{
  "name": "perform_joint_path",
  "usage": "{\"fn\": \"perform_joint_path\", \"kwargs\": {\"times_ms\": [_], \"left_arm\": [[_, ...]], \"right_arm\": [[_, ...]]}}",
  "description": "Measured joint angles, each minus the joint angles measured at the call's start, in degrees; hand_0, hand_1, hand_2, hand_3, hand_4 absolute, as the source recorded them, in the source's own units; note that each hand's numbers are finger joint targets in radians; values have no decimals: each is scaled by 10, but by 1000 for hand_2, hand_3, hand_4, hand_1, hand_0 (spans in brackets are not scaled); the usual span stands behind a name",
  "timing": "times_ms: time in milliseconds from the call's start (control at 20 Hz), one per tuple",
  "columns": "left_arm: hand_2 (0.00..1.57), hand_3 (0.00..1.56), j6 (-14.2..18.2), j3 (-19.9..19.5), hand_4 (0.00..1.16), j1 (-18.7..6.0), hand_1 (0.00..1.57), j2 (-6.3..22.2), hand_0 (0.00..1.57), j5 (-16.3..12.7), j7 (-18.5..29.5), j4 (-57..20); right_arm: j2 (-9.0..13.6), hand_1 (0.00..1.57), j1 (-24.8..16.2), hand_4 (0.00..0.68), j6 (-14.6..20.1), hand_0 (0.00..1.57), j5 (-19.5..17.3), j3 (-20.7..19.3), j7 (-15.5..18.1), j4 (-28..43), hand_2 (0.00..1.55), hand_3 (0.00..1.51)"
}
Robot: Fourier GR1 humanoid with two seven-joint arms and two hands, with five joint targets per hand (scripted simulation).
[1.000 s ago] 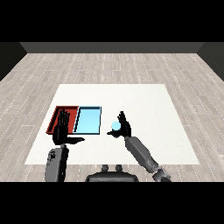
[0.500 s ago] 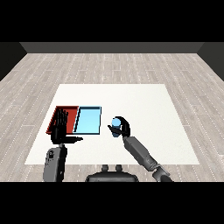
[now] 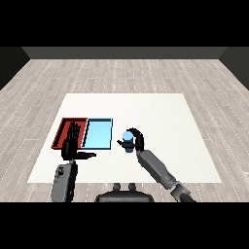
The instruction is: Pick the blue can and put it in the blue box
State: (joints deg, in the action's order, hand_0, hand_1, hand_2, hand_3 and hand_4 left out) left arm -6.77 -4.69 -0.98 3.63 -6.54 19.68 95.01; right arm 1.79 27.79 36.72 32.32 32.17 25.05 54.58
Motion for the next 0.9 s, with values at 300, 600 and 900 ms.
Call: {"fn": "perform_joint_path", "kwargs": {"times_ms": [300,600,900], "left_arm": [[0,0,4,38,0,-20,0,-16,0,22,-25,-15],[0,0,16,87,0,-16,0,-30,0,48,-49,-24],[0,0,31,108,0,-32,0,-35,0,58,-56,-48]], "right_arm": [[38,1430,13,622,45,1430,-63,22,-72,90,1447,1393],[74,1421,31,616,45,1421,-118,21,-126,156,1445,1405],[106,1419,10,616,16,1419,-175,-6,-177,222,1447,1404]]}}
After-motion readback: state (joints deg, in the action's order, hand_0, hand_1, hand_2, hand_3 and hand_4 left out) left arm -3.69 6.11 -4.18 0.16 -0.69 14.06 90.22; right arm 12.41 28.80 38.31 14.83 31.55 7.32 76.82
